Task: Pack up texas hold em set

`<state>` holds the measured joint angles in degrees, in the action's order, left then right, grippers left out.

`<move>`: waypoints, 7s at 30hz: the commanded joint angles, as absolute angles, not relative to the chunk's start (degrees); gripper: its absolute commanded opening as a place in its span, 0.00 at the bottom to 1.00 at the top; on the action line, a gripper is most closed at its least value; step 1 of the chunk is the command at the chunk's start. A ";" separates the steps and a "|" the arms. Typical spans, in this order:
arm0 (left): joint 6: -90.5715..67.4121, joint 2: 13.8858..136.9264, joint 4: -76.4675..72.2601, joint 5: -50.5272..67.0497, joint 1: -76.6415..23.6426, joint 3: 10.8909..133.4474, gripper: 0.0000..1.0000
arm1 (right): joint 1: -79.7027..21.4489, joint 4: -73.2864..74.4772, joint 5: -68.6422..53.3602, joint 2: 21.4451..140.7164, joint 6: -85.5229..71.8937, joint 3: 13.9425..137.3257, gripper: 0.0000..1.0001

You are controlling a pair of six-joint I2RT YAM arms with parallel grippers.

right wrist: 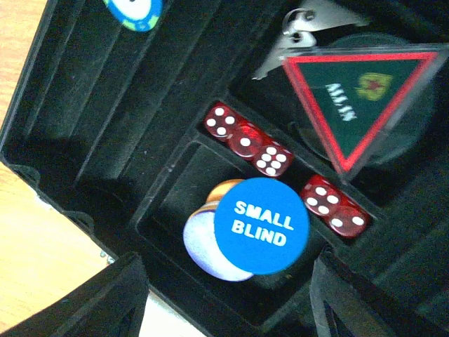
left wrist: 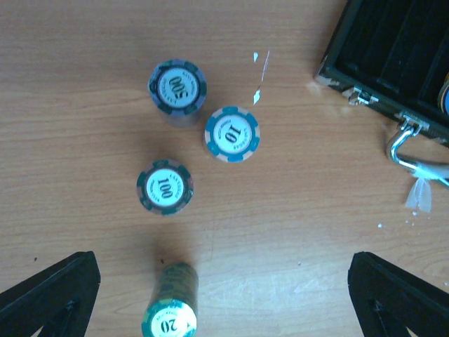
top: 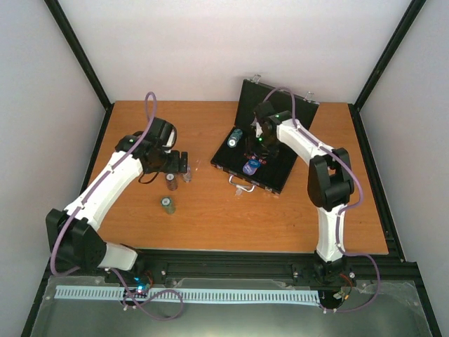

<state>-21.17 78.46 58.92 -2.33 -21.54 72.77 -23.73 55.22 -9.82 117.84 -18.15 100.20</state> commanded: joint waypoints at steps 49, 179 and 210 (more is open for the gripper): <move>-24.02 83.50 57.22 -5.36 -21.53 78.36 1.00 | -21.88 50.07 -12.83 116.84 -16.07 93.34 0.65; -23.82 89.56 28.51 8.59 -22.63 72.86 0.01 | -17.41 49.97 -12.55 106.78 -12.14 87.71 0.64; -40.46 117.01 13.71 5.44 -28.04 89.95 0.01 | -14.39 47.48 -9.87 114.02 -11.29 91.66 0.63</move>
<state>-37.45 114.52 17.61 5.78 -26.72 85.97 -15.29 48.29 -9.21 112.90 -11.75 90.28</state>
